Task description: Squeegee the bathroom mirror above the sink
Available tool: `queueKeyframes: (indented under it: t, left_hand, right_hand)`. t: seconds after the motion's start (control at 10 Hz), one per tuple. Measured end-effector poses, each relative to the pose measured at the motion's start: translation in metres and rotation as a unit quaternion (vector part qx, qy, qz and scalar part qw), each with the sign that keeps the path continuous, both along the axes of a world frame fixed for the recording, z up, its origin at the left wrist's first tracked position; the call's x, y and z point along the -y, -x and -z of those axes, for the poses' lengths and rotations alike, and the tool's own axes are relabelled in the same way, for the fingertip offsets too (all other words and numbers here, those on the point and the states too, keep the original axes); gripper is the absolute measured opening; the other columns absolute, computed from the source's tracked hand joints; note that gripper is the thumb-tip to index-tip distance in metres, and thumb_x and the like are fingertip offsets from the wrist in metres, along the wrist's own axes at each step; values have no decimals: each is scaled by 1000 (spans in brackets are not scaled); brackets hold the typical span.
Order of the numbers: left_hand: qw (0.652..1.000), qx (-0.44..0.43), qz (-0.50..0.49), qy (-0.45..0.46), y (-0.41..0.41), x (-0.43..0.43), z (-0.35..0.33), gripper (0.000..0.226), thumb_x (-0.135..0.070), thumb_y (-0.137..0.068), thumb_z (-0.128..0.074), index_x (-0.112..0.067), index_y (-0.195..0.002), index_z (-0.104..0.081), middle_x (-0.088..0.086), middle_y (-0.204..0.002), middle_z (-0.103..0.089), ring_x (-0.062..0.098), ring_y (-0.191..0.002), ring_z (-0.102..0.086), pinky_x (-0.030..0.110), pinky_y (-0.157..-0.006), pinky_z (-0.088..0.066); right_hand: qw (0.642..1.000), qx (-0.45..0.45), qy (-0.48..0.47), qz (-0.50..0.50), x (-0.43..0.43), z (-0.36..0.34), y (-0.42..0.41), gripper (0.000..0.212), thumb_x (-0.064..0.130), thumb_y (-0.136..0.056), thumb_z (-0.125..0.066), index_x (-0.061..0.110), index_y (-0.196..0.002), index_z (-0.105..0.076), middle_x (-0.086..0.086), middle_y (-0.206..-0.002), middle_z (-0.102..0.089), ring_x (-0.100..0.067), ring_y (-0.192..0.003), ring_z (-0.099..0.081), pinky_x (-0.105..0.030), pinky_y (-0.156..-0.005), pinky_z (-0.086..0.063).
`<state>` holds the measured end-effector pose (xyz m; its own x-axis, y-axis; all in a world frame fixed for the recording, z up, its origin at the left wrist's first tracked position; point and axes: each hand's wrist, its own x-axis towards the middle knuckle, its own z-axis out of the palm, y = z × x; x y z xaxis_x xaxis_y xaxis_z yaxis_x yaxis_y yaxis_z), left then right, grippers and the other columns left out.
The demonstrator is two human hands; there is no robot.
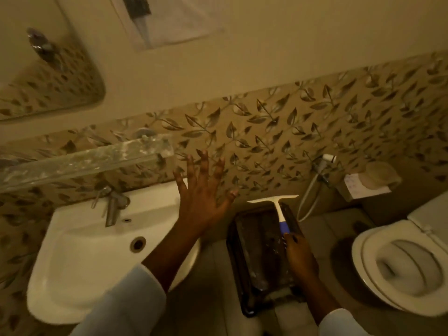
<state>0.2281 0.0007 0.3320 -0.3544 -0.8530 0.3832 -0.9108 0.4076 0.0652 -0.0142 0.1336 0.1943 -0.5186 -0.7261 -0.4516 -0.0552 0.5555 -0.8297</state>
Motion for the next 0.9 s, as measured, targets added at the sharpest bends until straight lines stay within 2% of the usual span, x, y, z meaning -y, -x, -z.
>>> queueKeyframes:
  t: [0.1, 0.2, 0.3, 0.4, 0.5, 0.6, 0.7, 0.8, 0.9]
  left_hand:
    - [998, 6, 0, -66, 31, -10, 68, 85, -80, -95, -29, -37, -165, -5, 7, -174, 8, 39, -158, 12, 63, -120, 12]
    - [992, 30, -13, -126, 58, -15, 131, 85, -80, -94, -28, -37, -165, -7, 7, -174, 6, 40, -159, 8, 67, -121, 9]
    - [984, 49, -19, -170, 77, -18, 193, 84, -80, -95, -29, -39, -164, -7, 6, -174, 8, 41, -159, 6, 66, -121, 15]
    - [977, 56, -11, -204, 91, -22, 252, 84, -80, -95, -29, -40, -164, -4, 5, -174, 9, 39, -159, 10, 64, -121, 14]
    - [970, 57, -12, -237, 102, -30, 302, 83, -81, -95, -24, -42, -164, 0, 4, -173, 12, 37, -158, 13, 67, -120, 8]
    - [964, 62, -19, -259, 106, -41, 334, 82, -80, -95, -25, -42, -163, 2, 3, -173, 13, 38, -158, 15, 69, -120, 9]
    - [961, 64, -15, -268, 105, -46, 352, 83, -79, -96, -32, -43, -163, 1, 2, -173, 14, 37, -158, 16, 70, -120, 4]
    - [965, 62, -8, -253, 101, -46, 354, 83, -78, -96, -34, -42, -164, -3, 2, -174, 10, 38, -159, 12, 69, -120, 4]
    - [972, 59, 3, -229, 99, -37, 345, 84, -79, -95, -34, -41, -164, -6, 3, -174, 7, 39, -159, 8, 68, -120, 9]
  right_hand:
    - [998, -37, -56, 8, 11, 42, 5, 28, 33, -107, -56, 12, -101, -73, 5, -76, -60, -19, -75, -62, -27, -62, -35]
    - [995, -28, -98, -5, 26, 85, 11, 33, 31, -108, -54, 5, -109, -74, -14, -98, -70, -38, -104, -66, -34, -84, -42]
    - [995, -20, -101, 0, 36, 124, 16, 32, 26, -109, -53, 2, -114, -73, -20, -111, -72, -38, -110, -66, -43, -102, -49]
    - [996, -15, -87, 28, 43, 165, 19, 29, 18, -108, -54, -4, -115, -72, -19, -107, -70, -38, -110, -66, -37, -94, -47]
    - [995, 28, -84, 51, 46, 198, 20, 28, 15, -108, -53, -4, -120, -69, -20, -108, -68, -35, -105, -64, -34, -88, -43]
    - [995, 47, -80, 42, 46, 226, 20, 30, 19, -109, -52, -3, -121, -69, -19, -111, -70, -31, -100, -63, -35, -86, -44]
    - [995, 50, -82, 32, 49, 245, 23, 30, 23, -109, -54, -1, -116, -71, -25, -107, -71, -43, -100, -67, -50, -88, -55]
    - [995, 36, -92, 15, 51, 255, 27, 32, 24, -108, -56, -4, -113, -71, -30, -103, -70, -47, -99, -68, -57, -91, -56]
    - [994, 5, -109, 4, 49, 253, 27, 34, 24, -109, -55, -4, -122, -69, -29, -112, -71, -47, -106, -66, -53, -97, -53]
